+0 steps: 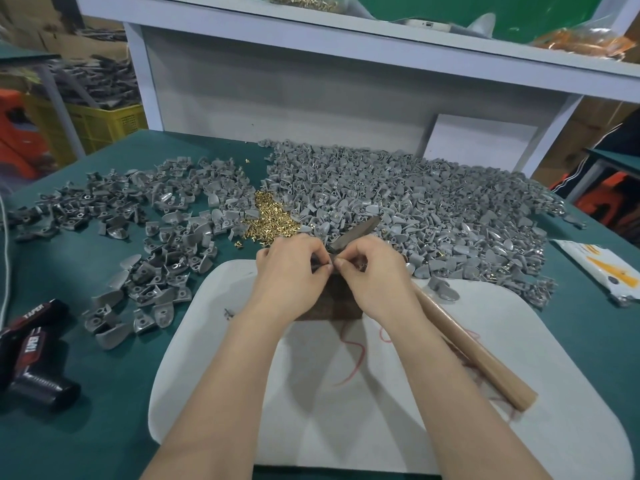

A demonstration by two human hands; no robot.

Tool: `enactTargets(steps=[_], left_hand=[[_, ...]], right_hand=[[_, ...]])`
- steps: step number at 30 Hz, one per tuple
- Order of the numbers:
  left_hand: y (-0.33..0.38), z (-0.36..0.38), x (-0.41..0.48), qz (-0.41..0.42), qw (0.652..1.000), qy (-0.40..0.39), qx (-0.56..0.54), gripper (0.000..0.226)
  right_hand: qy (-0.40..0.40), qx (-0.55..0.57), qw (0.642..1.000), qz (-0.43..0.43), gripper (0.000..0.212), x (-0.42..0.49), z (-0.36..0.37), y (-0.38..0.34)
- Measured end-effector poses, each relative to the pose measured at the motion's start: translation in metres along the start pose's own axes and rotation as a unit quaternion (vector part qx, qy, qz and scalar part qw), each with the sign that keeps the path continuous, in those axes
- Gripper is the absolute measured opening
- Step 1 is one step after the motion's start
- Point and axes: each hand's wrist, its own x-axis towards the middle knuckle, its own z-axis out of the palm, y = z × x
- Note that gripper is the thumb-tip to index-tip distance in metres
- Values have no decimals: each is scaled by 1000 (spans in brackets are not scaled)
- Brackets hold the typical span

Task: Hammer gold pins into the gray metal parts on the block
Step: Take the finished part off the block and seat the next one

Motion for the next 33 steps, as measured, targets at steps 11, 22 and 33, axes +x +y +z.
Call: enactTargets(steps=[11, 22, 33], left_hand=[[2, 0, 0, 2, 1000, -2, 7, 4], [3, -3, -2, -13, 1000, -10, -8, 10], [2, -2, -1, -17, 1000, -14, -7, 6]], right_hand=[[-33, -92, 995, -3, 8, 7, -5, -9], [-67, 99, 992, 33, 16, 7, -16, 6], [-11, 2, 1000, 8, 7, 3, -1, 6]])
